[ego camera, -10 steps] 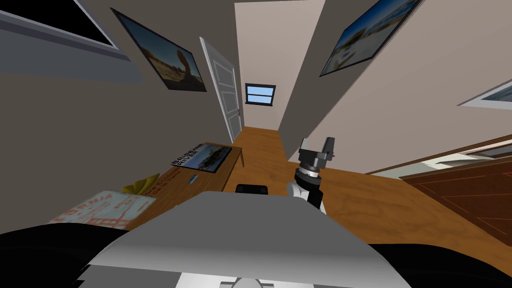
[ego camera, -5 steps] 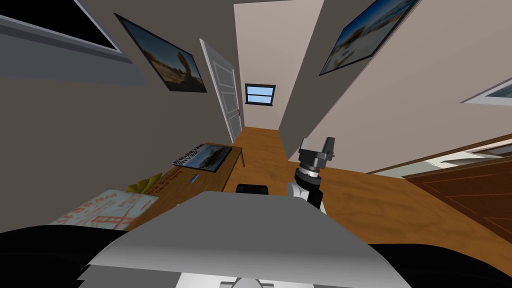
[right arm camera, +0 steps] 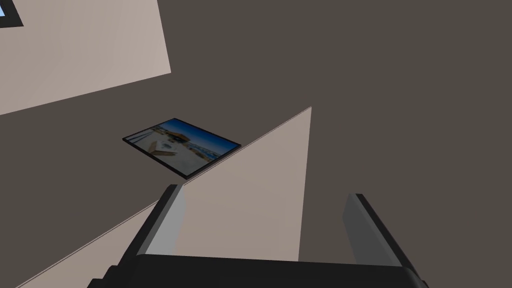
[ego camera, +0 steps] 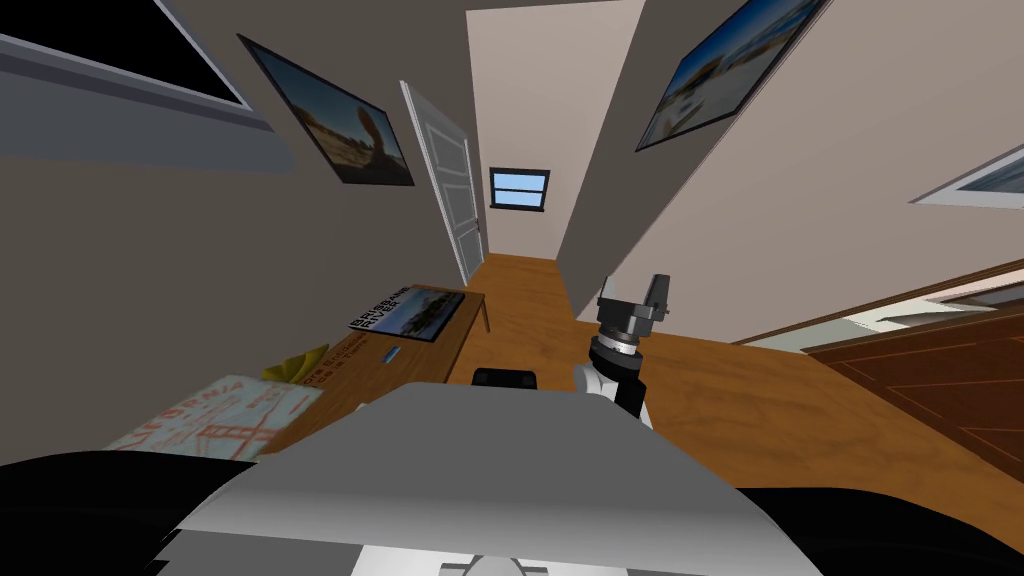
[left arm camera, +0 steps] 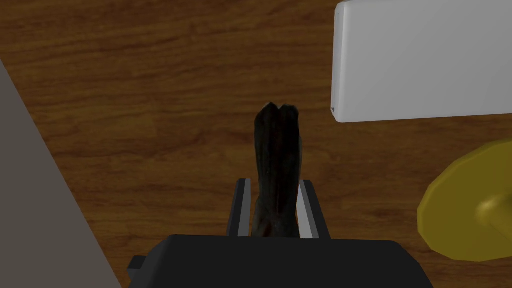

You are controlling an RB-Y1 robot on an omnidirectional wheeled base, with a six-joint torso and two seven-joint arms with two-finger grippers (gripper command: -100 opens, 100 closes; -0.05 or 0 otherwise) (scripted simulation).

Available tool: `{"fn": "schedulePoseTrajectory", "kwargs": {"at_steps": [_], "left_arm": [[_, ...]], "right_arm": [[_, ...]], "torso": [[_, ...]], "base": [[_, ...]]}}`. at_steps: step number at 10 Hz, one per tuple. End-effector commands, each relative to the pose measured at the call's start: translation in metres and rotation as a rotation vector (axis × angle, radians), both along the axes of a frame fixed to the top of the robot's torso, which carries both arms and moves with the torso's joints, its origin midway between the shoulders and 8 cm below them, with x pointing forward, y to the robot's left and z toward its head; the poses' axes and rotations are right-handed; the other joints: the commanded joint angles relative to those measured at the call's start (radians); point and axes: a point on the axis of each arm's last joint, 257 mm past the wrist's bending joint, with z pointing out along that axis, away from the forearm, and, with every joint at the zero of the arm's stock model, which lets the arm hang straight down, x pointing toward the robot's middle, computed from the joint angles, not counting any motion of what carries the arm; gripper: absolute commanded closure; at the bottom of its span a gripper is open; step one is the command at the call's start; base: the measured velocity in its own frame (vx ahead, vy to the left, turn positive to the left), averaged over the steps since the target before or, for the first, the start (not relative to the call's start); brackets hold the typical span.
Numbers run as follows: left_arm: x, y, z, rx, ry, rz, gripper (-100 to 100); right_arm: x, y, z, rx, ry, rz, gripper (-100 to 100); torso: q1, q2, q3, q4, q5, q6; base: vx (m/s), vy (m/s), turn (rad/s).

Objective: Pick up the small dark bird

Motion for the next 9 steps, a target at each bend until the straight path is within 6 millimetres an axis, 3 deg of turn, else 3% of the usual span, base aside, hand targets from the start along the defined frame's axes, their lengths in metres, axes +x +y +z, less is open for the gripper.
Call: {"fn": "schedulePoseTrajectory", "kwargs": {"at_steps": [1, 3, 4, 5, 8, 9], "left_arm": [[0.0, 0.0, 0.0, 0.0, 0.0, 0.0, 100], [0.0, 0.0, 0.0, 0.0, -0.001, 0.0, 100], [0.0, 0.0, 0.0, 0.0, -0.001, 0.0, 0], [-0.006, 0.007, 0.009, -0.005, 0.008, -0.002, 100], [-0.008, 0.009, 0.011, -0.005, 0.011, 0.002, 100], [-0.008, 0.009, 0.012, -0.007, 0.01, -0.001, 0]], "right_arm": [[0.0, 0.0, 0.0, 0.0, 0.0, 0.0, 0], [0.0, 0.0, 0.0, 0.0, 0.0, 0.0, 0], [0.0, 0.0, 0.0, 0.0, 0.0, 0.0, 0], [0.0, 0.0, 0.0, 0.0, 0.0, 0.0, 0], [0.0, 0.0, 0.0, 0.0, 0.0, 0.0, 0], [0.0, 0.0, 0.0, 0.0, 0.0, 0.0, 0]], "torso": [[0.0, 0.0, 0.0, 0.0, 0.0, 0.0], [0.001, 0.0, 0.0, 0.0, 0.0, 0.0], [0.001, 0.0, 0.0, 0.0, 0.0, 0.0], [0.0, 0.0, 0.0, 0.0, 0.0, 0.0], [-0.001, -0.005, -0.003, -0.001, 0.0, 0.0], [-0.001, -0.003, -0.002, -0.001, 0.0, 0.0]], "base": [[0.0, 0.0, 0.0], [0.0, 0.0, 0.0], [0.0, 0.0, 0.0], [0.058, -0.012, 0.042], [0.058, -0.014, 0.011], [0.006, -0.002, 0.0]]}}
